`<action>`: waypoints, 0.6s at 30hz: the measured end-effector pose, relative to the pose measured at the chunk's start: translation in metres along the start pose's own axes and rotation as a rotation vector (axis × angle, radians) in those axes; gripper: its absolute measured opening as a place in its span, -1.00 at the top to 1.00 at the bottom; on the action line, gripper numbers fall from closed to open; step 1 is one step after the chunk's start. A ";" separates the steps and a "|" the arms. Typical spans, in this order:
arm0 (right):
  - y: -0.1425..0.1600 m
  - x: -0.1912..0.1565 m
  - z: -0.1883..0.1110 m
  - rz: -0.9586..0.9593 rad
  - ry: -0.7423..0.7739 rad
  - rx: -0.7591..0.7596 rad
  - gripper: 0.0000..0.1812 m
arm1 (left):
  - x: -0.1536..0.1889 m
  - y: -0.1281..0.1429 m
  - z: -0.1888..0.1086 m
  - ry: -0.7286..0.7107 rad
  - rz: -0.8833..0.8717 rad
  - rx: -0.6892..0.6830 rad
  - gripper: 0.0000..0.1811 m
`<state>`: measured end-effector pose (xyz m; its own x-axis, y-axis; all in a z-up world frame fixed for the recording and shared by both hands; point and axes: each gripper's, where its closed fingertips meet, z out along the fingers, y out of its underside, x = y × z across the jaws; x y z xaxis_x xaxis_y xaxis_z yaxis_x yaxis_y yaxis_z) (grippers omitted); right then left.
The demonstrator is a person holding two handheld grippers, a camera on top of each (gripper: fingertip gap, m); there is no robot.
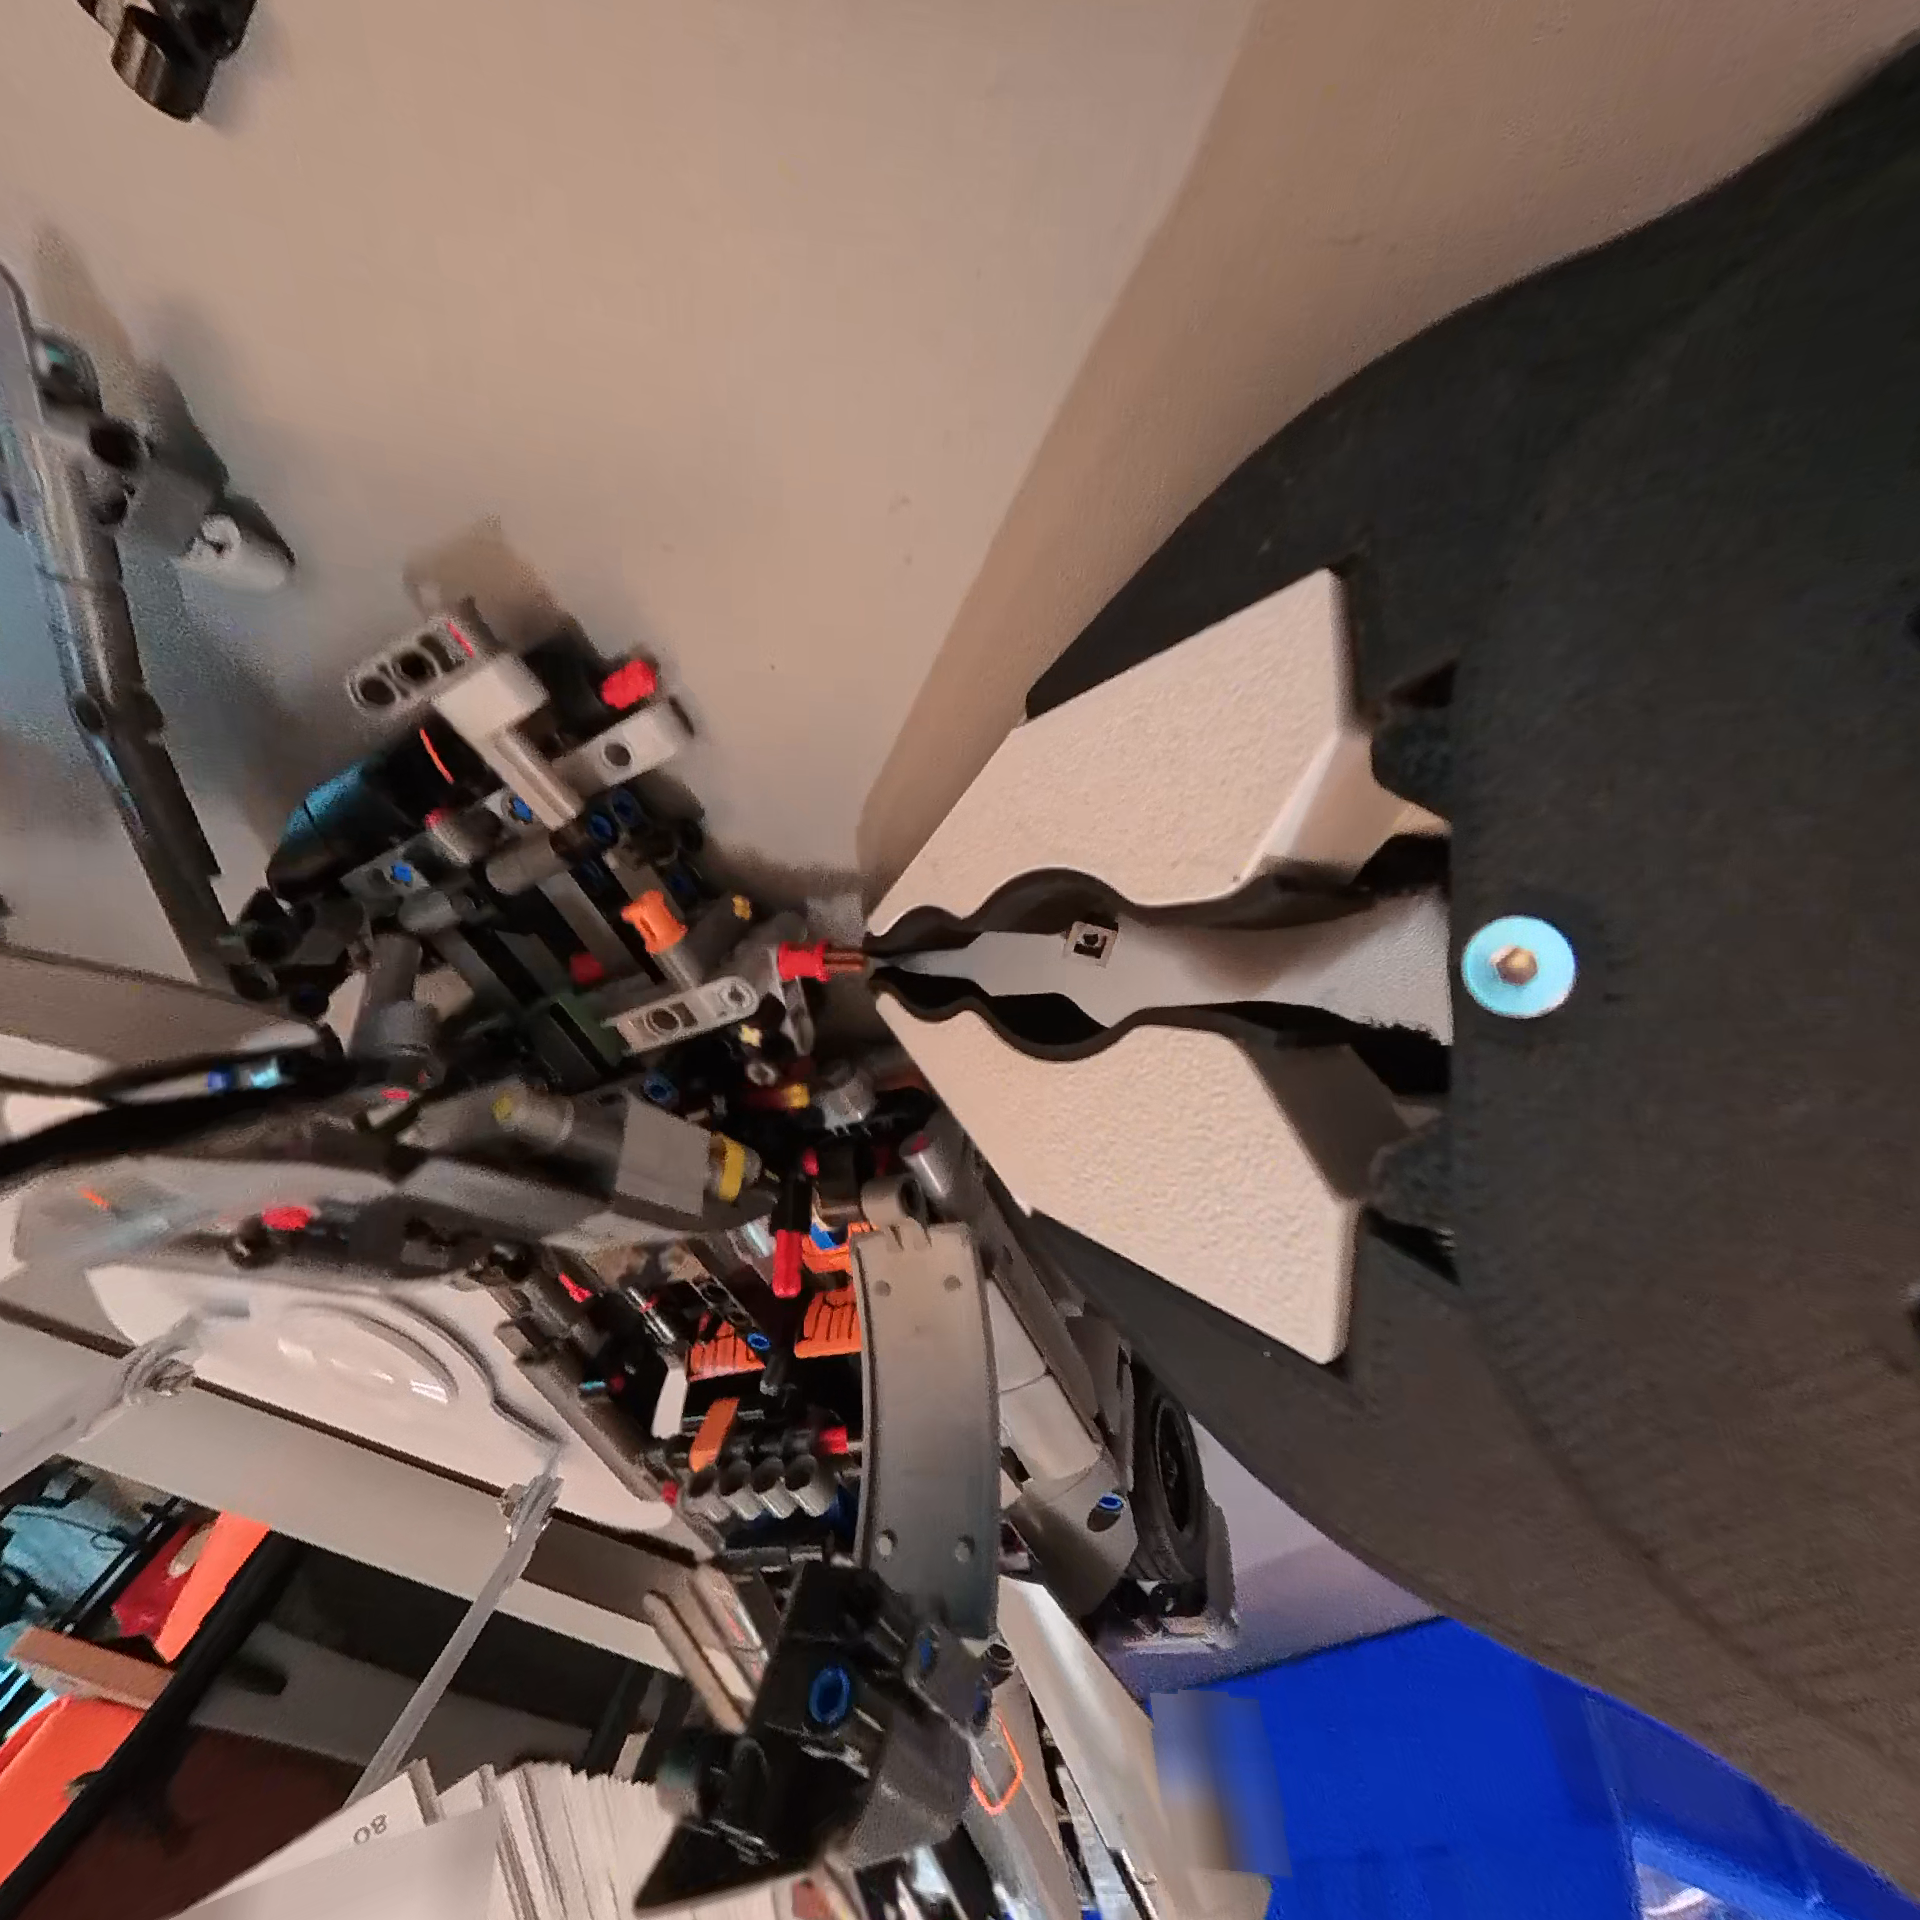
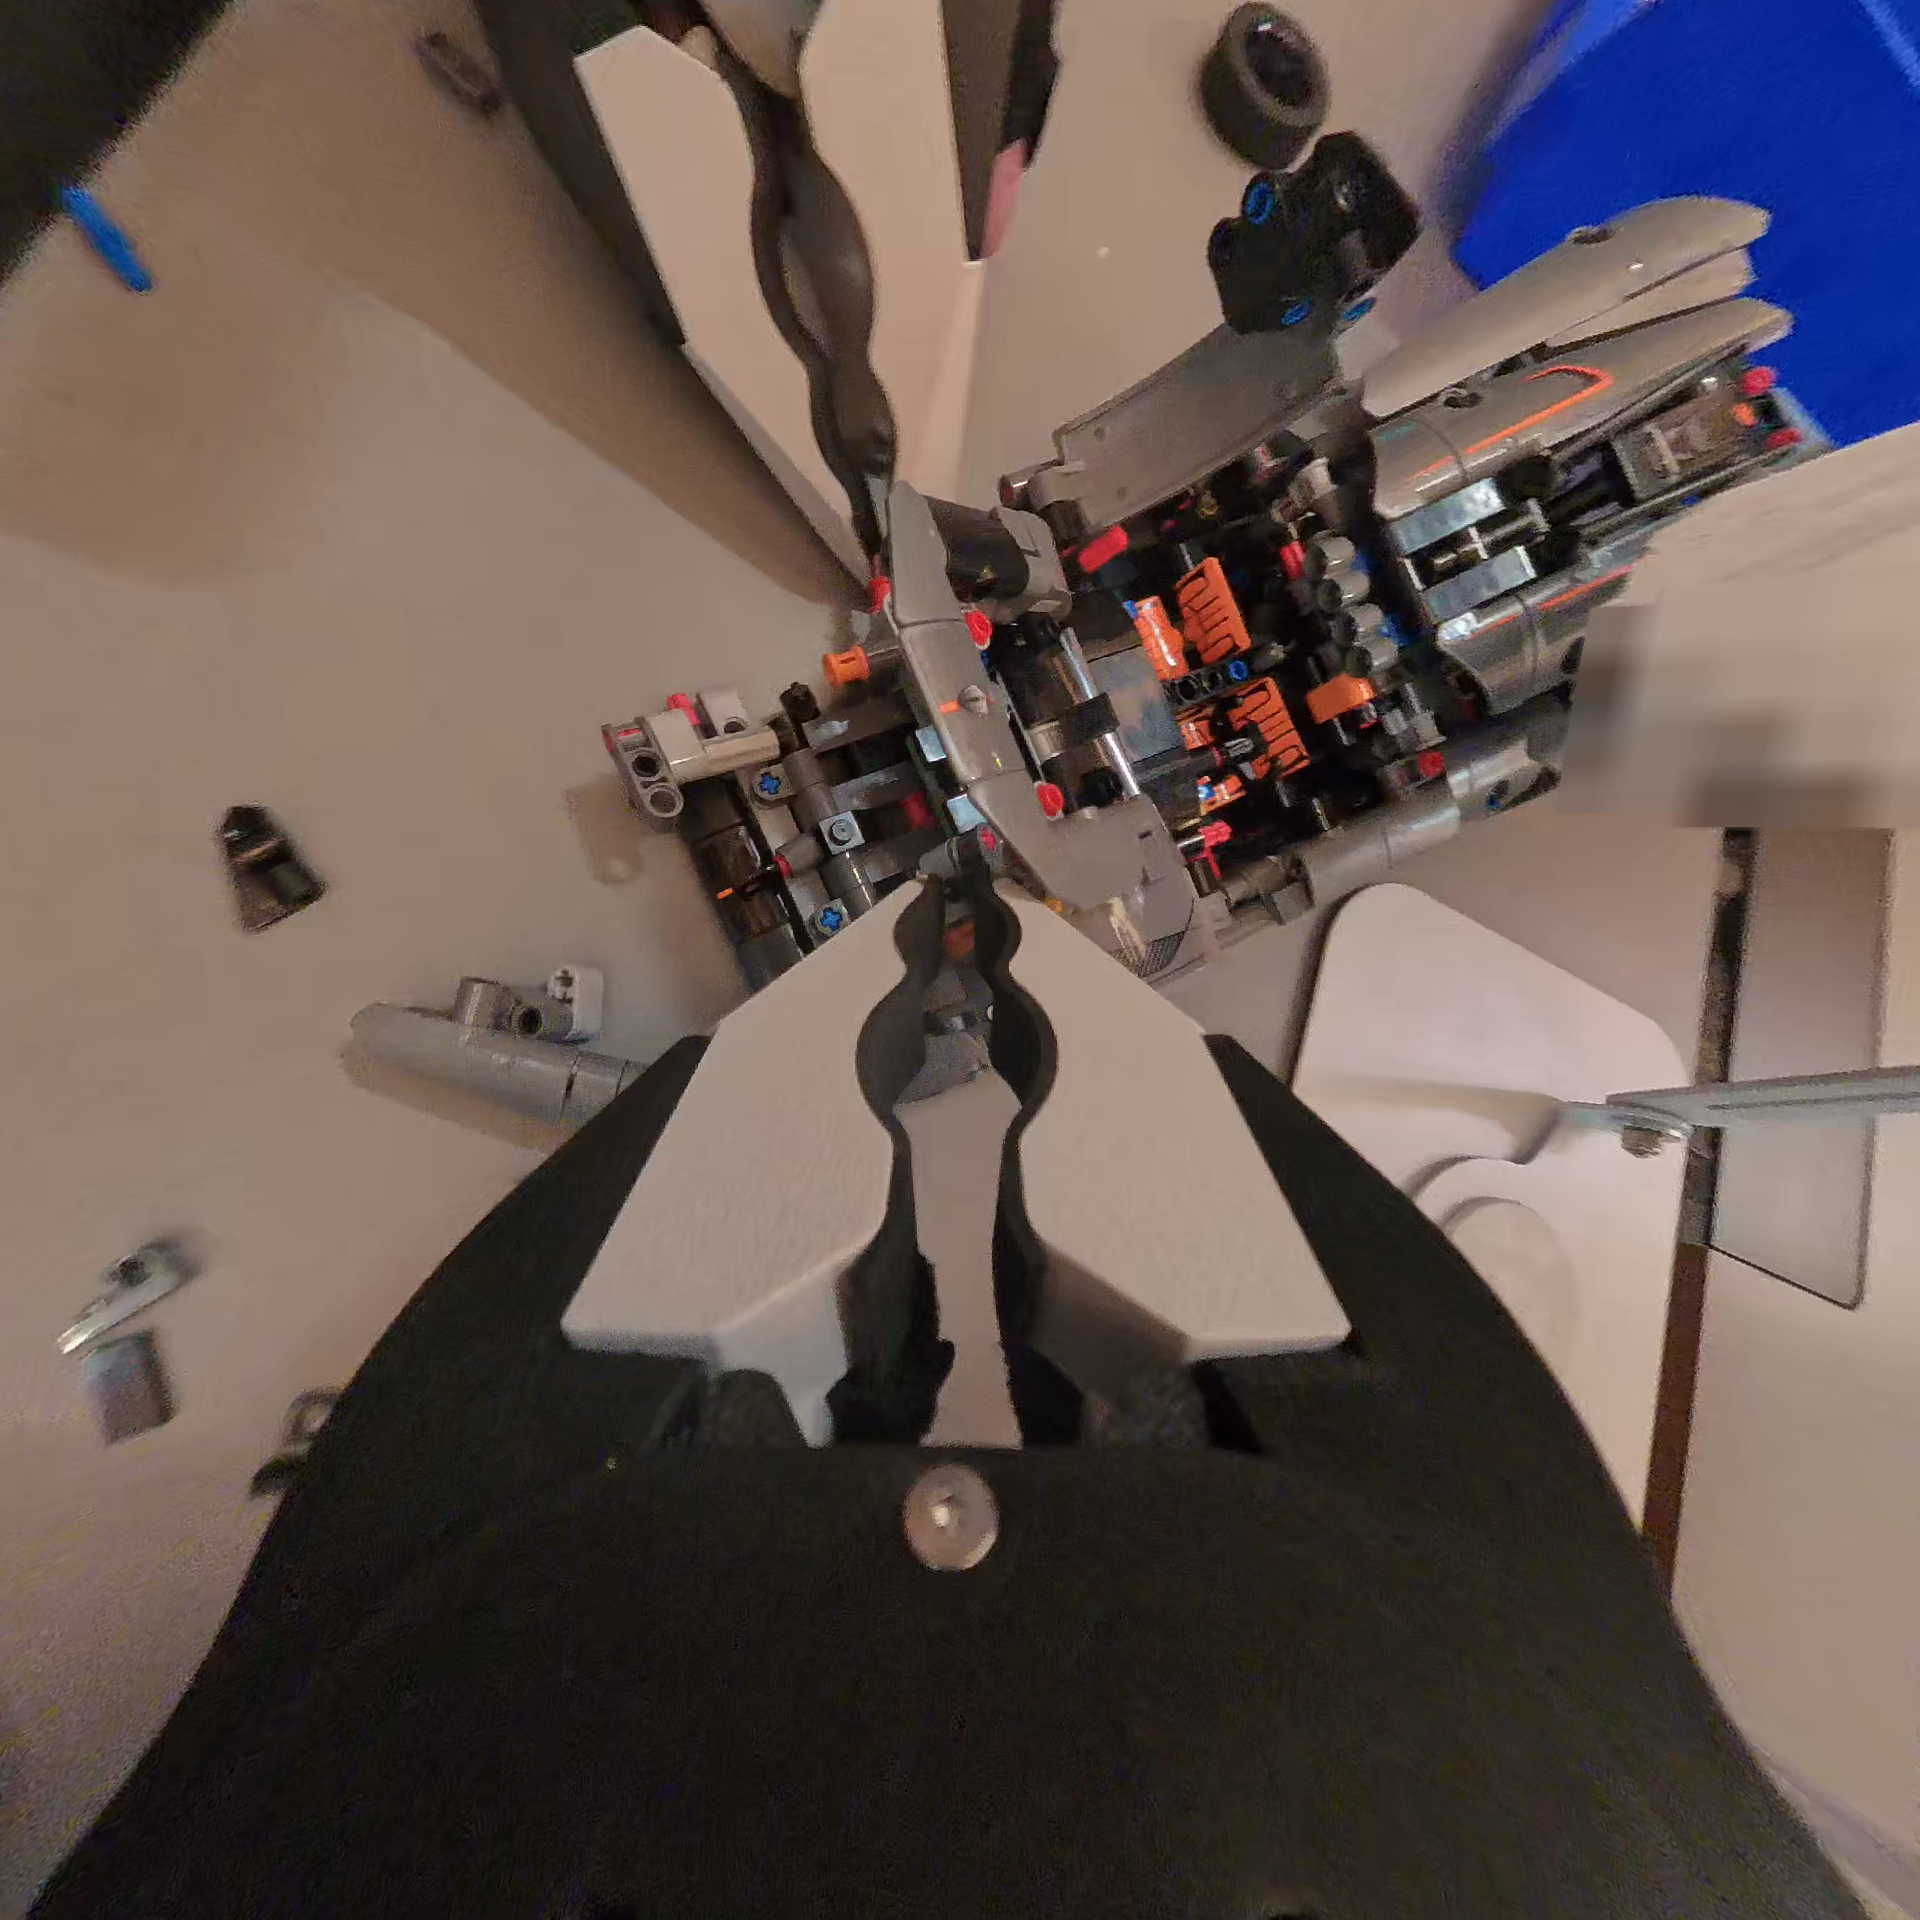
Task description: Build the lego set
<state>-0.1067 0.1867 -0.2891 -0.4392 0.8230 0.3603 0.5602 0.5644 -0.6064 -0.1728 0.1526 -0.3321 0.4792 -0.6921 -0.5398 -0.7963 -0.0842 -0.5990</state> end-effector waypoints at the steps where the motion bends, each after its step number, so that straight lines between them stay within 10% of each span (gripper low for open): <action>1: 0.000 -0.004 -0.003 -0.001 -0.032 -0.005 0.97 | 0.001 -0.001 0.000 0.008 0.001 0.009 0.96; 18: 0.006 -0.065 -0.011 -0.008 -0.394 -0.055 1.00 | 0.001 -0.002 0.001 0.005 0.001 0.007 1.00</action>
<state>-0.0667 0.1370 -0.3081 -0.6736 0.7368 0.0585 0.5878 0.5819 -0.5621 -0.1702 0.1523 -0.3321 0.4765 -0.6960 -0.5371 -0.7940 -0.0784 -0.6028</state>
